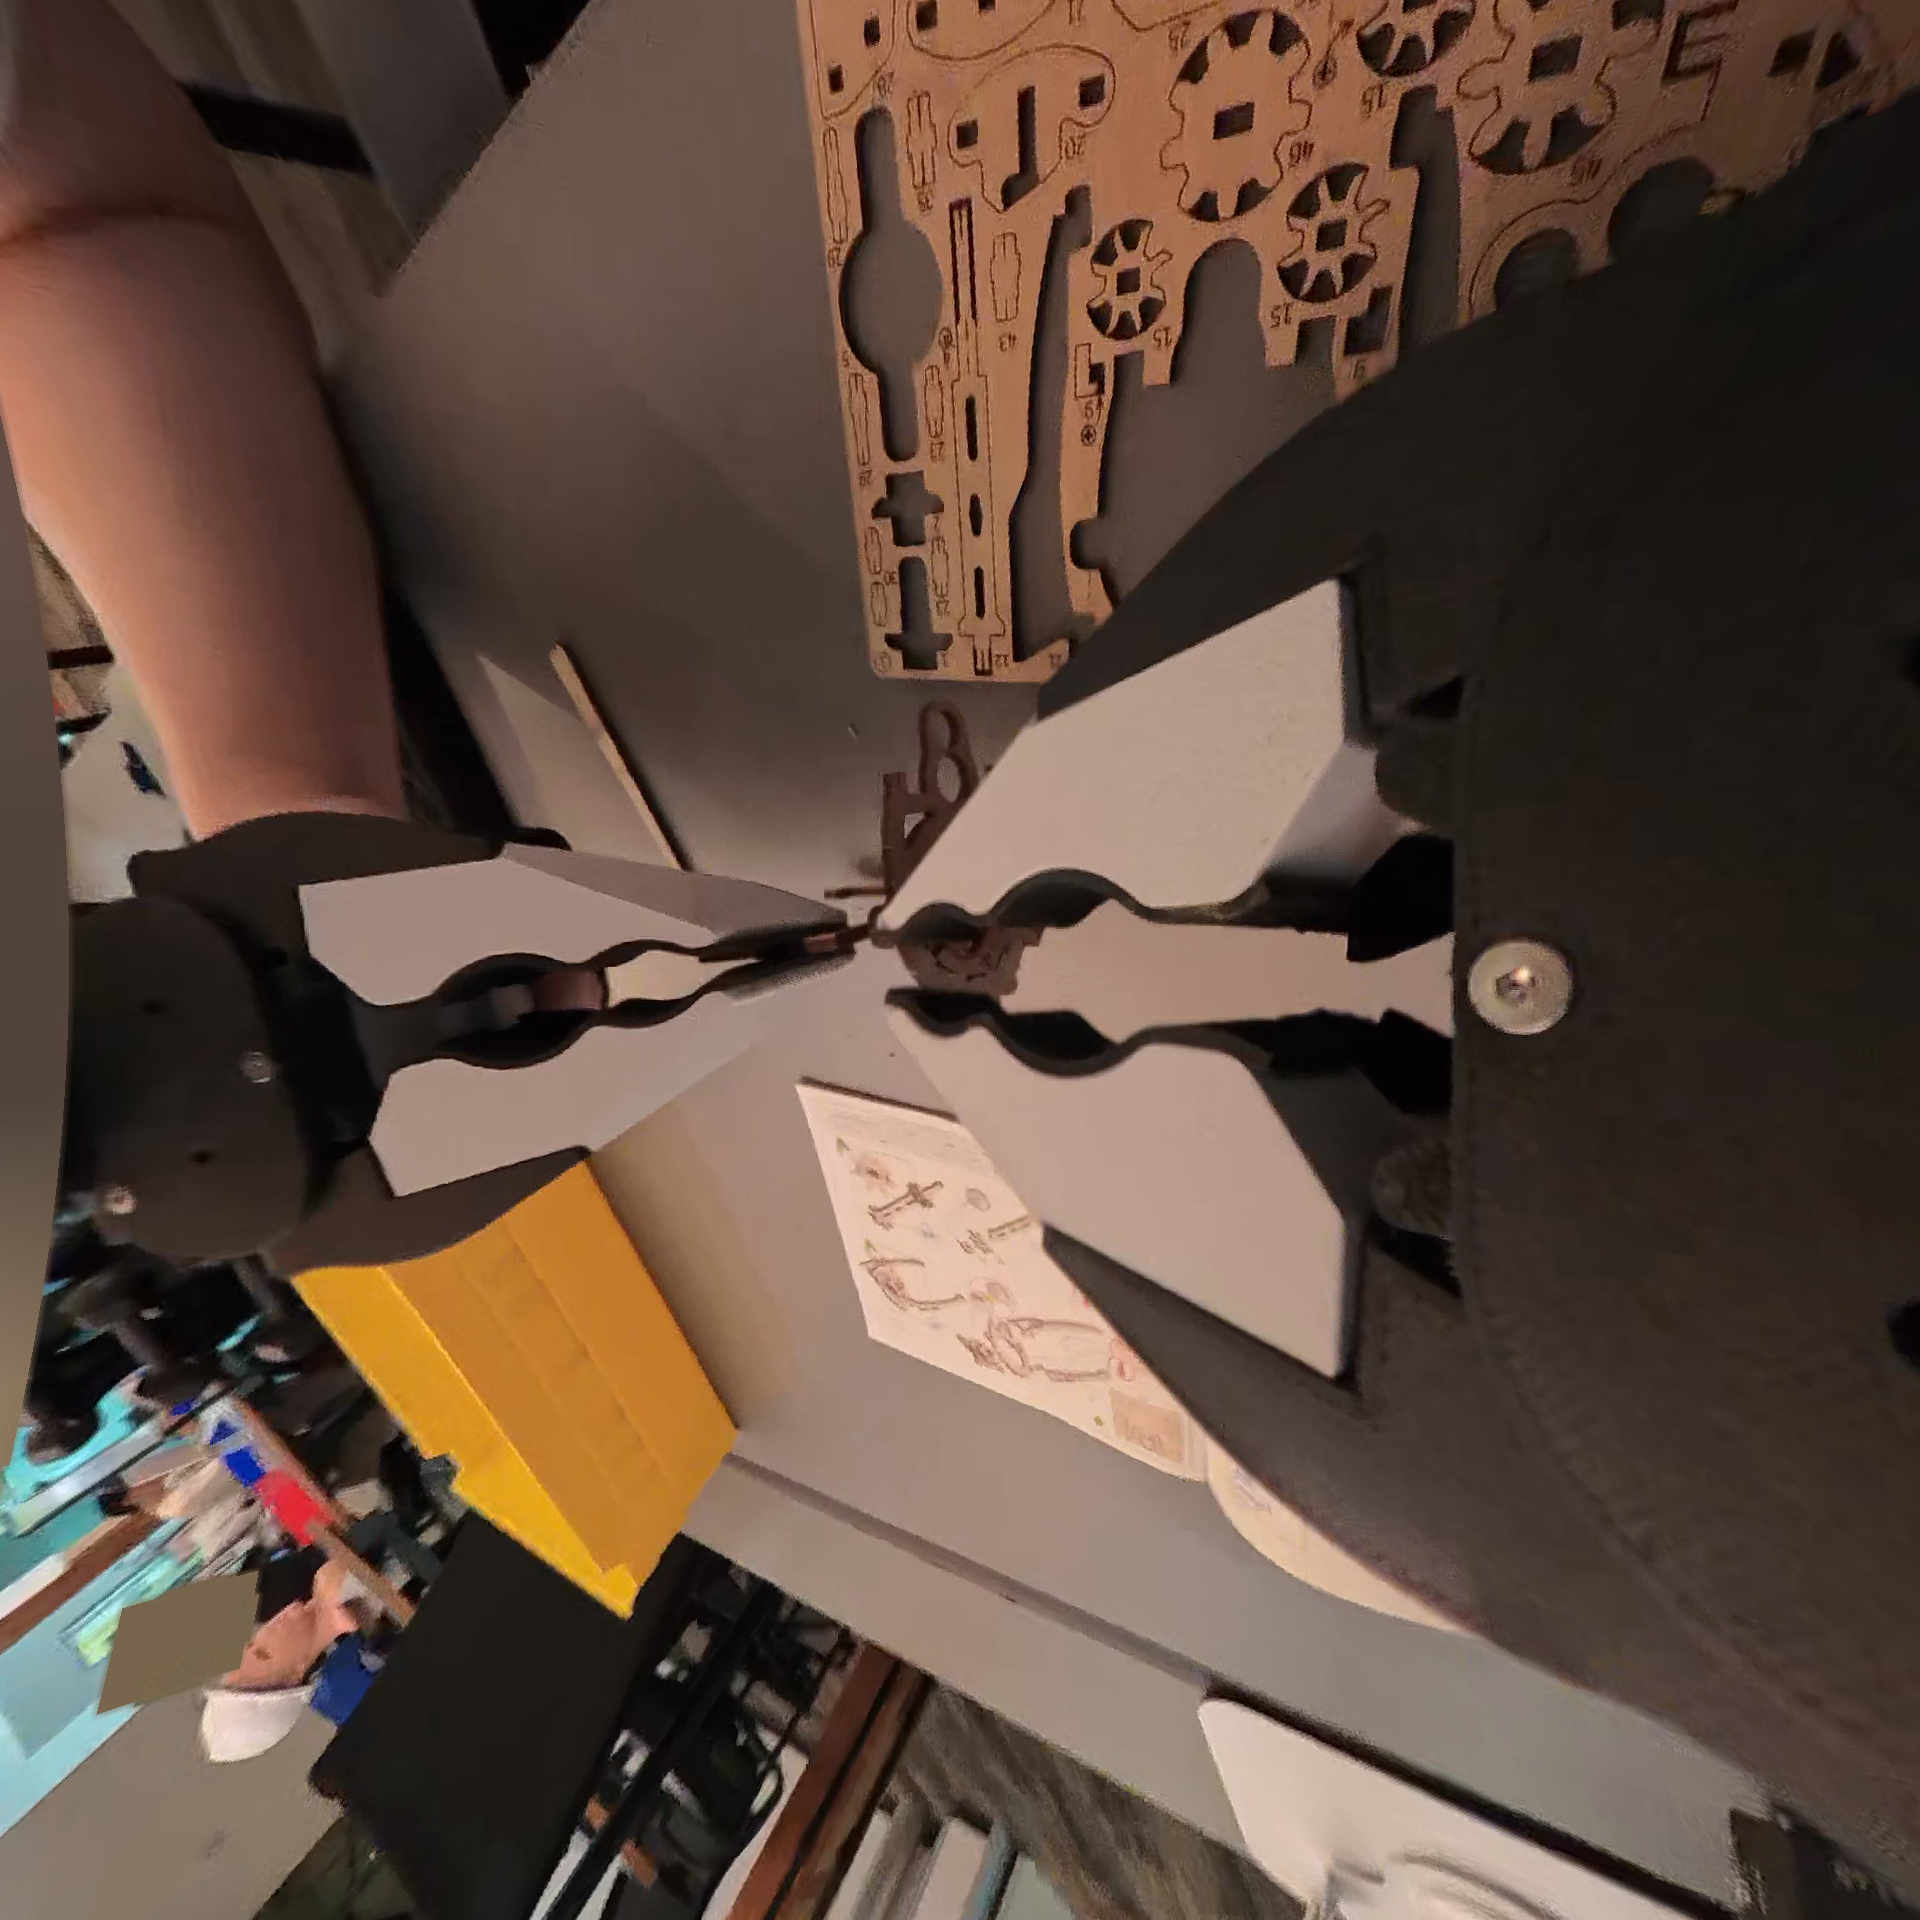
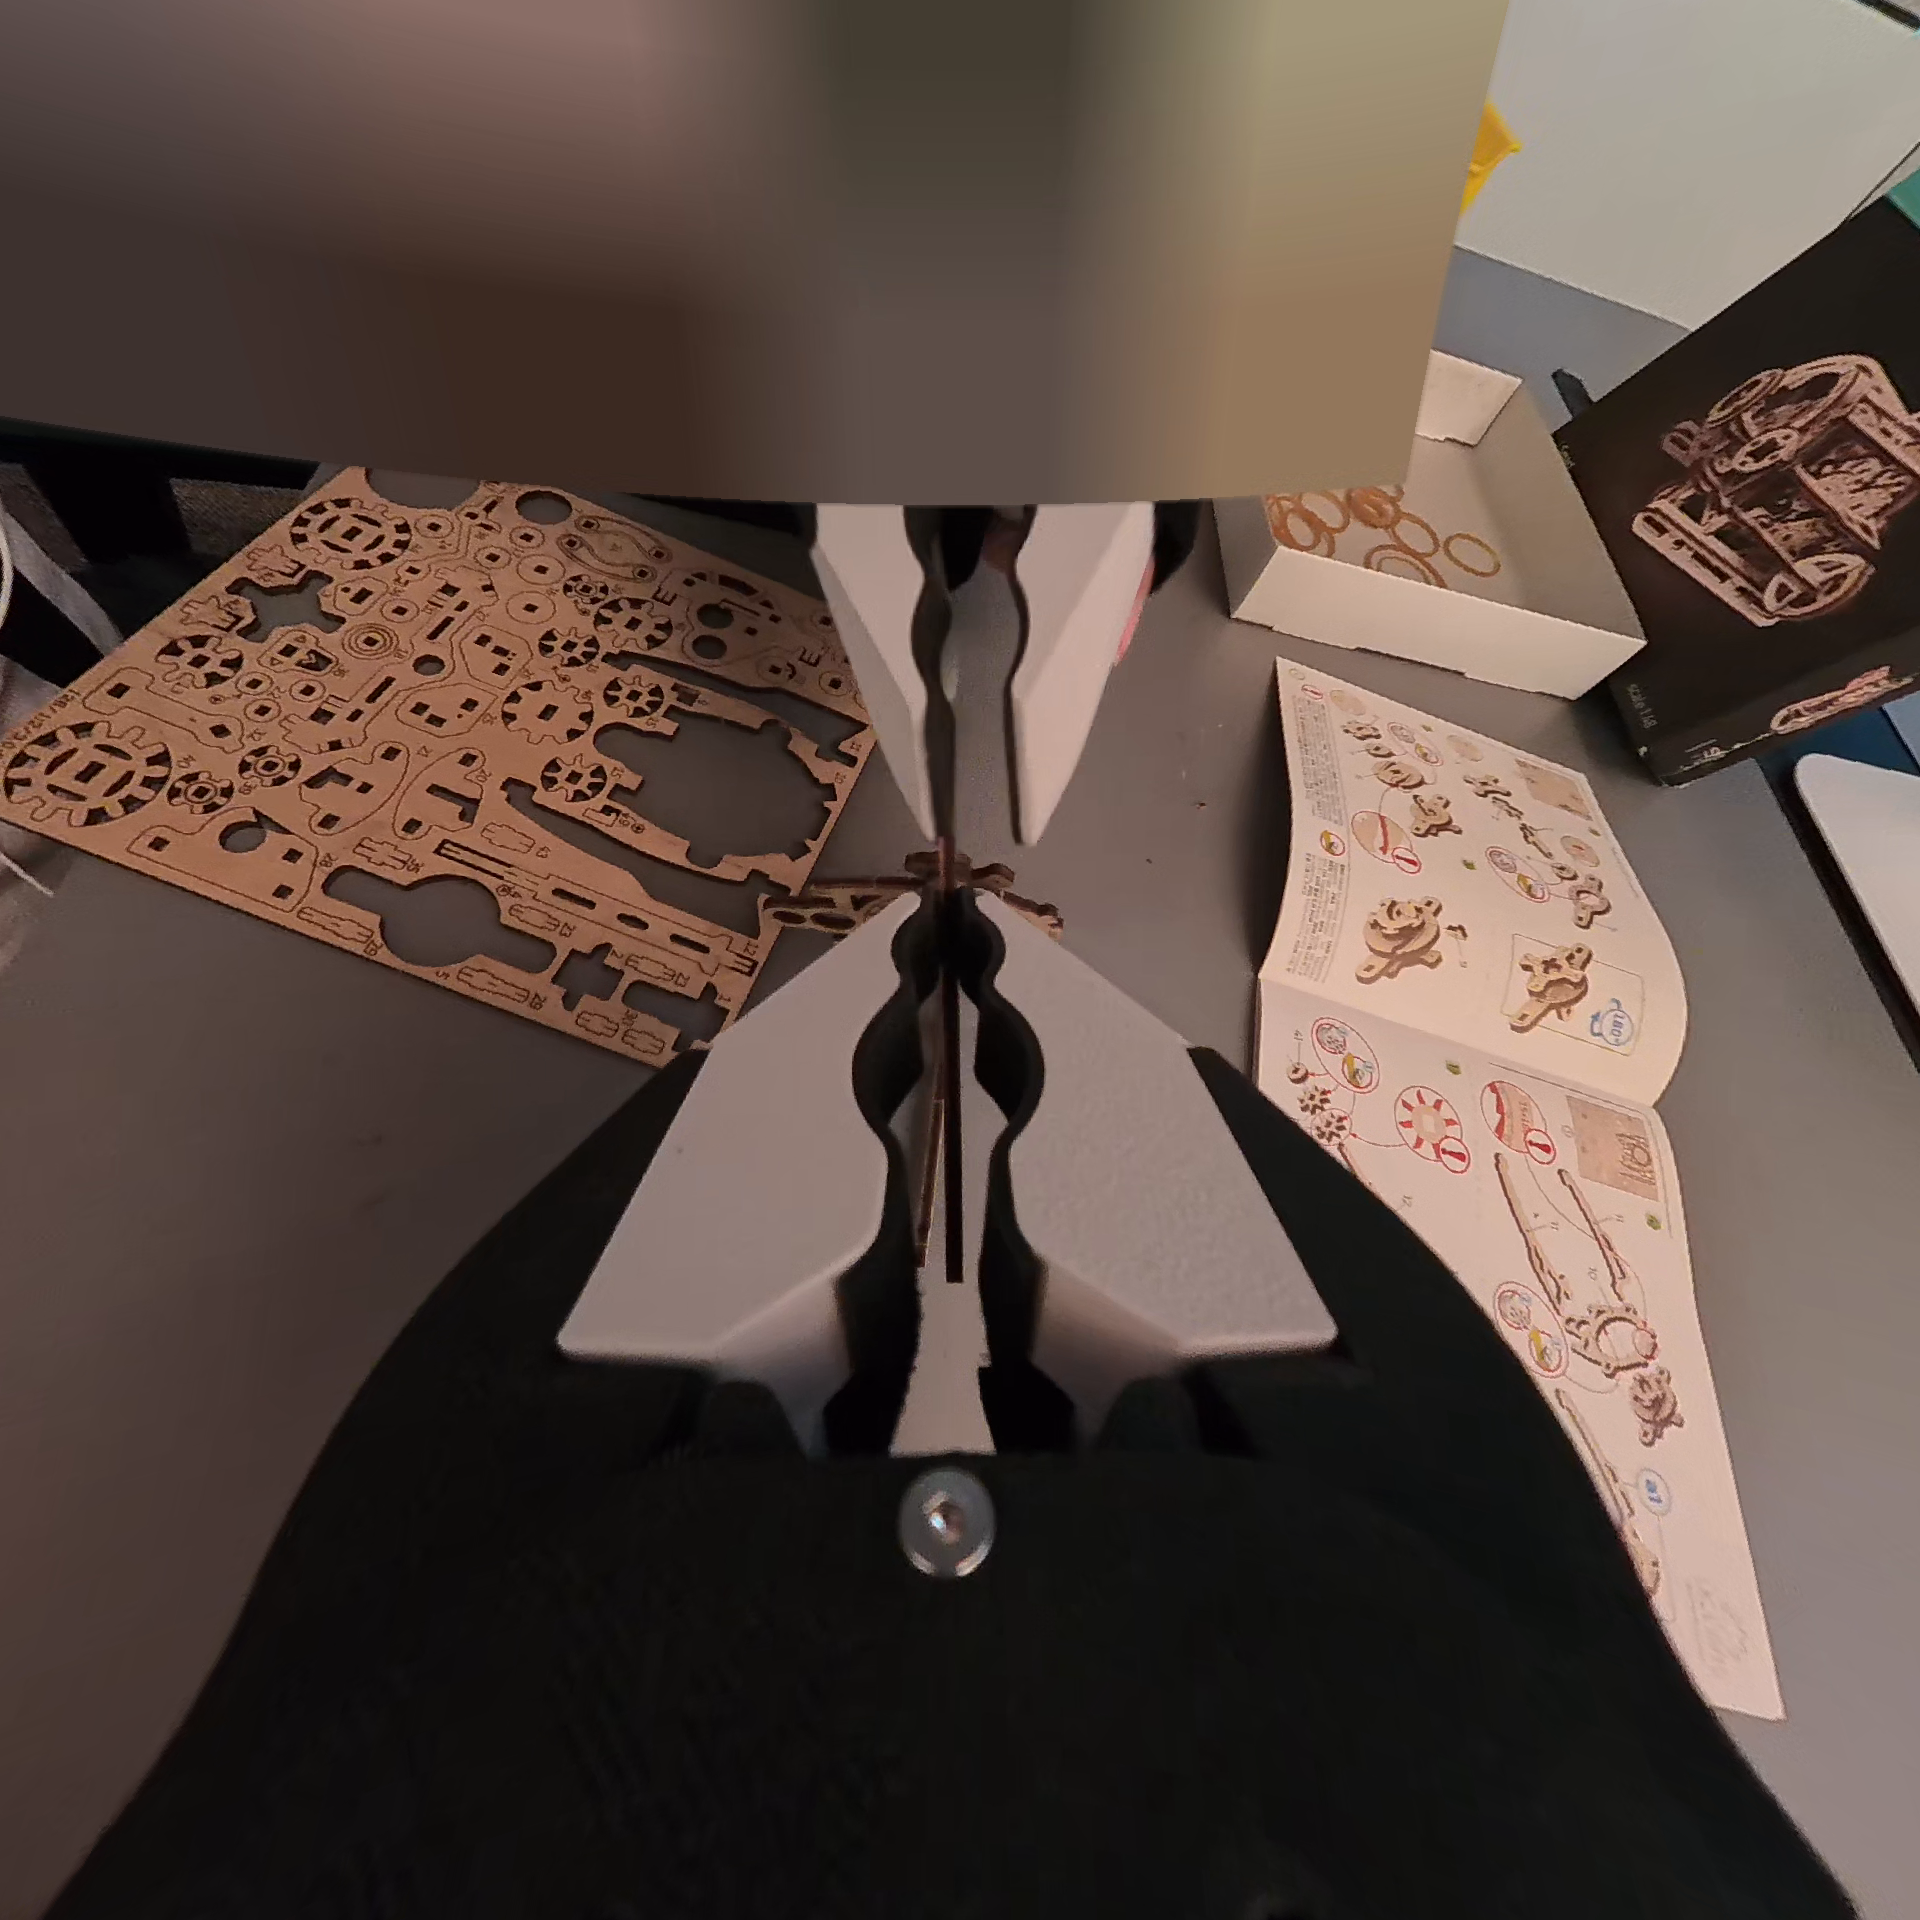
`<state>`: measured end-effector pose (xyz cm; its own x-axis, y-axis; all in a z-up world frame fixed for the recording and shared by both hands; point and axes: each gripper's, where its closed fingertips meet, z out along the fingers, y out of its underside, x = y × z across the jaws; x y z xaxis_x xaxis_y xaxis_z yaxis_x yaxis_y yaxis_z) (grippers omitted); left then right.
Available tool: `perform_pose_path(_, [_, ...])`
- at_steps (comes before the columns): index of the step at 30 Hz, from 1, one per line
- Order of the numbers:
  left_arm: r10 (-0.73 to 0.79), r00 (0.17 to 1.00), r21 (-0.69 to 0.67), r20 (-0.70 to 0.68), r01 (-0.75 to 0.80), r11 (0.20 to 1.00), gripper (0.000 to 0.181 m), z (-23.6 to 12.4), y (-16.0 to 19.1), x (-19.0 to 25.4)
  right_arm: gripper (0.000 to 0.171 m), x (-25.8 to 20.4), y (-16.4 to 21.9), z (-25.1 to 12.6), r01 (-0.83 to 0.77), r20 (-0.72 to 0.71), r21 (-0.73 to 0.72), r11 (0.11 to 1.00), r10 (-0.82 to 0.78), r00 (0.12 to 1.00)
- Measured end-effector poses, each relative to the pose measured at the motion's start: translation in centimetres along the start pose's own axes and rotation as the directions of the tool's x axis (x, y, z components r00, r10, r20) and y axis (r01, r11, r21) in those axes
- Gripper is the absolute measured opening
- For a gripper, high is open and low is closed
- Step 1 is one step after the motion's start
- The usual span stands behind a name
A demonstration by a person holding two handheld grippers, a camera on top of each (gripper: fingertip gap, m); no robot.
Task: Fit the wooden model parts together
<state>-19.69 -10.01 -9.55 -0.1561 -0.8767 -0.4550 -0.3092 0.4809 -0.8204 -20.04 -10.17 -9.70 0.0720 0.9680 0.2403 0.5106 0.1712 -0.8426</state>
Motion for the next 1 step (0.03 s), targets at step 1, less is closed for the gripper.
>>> perform_pose_path(1, [-0.003, 1.0, 0.011, -0.008, 0.003, 1.0, 0.01, -0.1, -0.19, 0.12, 0.0, 0.05, 0.03, -0.04, -0.003, -0.001, -0.001, 1.0, 0.003, 1.0])
